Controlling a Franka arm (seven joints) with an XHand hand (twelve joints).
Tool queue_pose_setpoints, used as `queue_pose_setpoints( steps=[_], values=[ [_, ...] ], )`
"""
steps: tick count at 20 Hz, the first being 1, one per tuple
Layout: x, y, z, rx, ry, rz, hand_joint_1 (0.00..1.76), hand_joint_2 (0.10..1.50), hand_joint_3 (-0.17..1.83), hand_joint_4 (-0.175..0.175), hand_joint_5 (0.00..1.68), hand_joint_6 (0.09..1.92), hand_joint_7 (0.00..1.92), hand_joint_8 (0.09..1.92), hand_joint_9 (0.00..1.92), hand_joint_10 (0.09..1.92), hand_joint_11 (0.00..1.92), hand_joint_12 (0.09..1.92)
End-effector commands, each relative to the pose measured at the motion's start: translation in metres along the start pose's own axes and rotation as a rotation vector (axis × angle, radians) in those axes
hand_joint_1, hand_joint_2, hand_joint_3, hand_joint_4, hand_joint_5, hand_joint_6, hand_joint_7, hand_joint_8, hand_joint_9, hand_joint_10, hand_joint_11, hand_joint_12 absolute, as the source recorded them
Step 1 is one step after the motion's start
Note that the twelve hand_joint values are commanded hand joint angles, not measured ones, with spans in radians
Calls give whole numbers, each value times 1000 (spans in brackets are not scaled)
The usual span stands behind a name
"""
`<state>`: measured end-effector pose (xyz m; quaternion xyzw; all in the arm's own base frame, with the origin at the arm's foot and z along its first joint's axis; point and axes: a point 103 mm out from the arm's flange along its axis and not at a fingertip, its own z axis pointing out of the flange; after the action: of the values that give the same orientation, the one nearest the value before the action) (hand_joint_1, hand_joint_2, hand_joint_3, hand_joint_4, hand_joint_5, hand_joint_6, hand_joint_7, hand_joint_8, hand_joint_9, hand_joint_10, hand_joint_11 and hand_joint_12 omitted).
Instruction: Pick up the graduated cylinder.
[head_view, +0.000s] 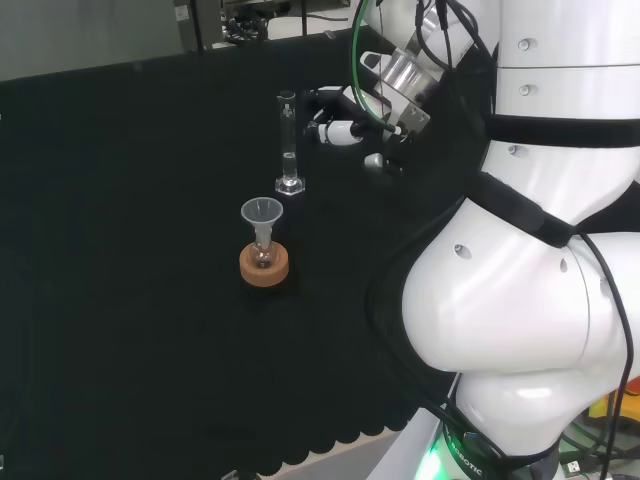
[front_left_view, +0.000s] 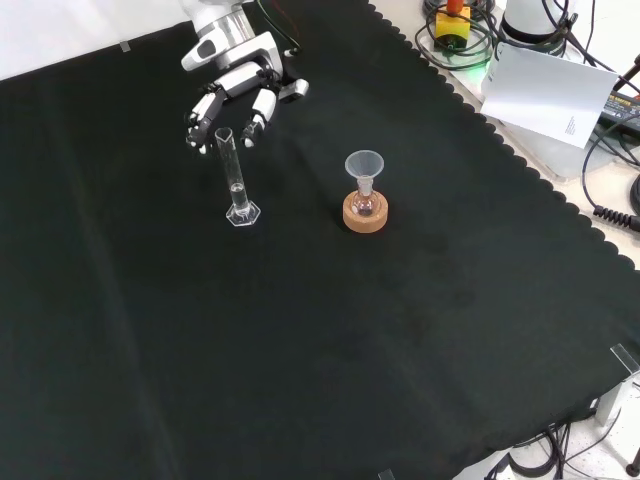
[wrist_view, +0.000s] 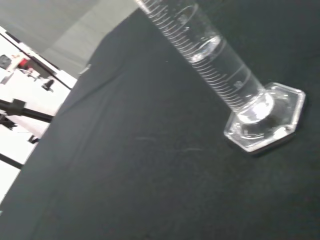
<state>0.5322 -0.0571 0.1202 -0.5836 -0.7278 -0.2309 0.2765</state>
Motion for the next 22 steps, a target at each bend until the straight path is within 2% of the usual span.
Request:
queue_pose_setpoints(
  steps=[1, 5, 15, 22],
  values=[
    [3, 3, 6, -2, 55, -47, 946, 1054, -175, -30, 517, 87, 392, 638, 614, 565, 427, 1302],
    [3, 0, 8, 2, 66, -87, 957, 1044, -175, -31, 520, 87, 399, 633, 619, 562, 423, 1301],
    [5, 1, 23, 19, 117, -129, 965, 1023, -175, -33, 519, 87, 346, 603, 603, 545, 418, 1300],
    [3, 9, 32, 6, 163, -134, 967, 1017, -175, -33, 519, 87, 358, 608, 605, 542, 415, 1300]
  ],
)
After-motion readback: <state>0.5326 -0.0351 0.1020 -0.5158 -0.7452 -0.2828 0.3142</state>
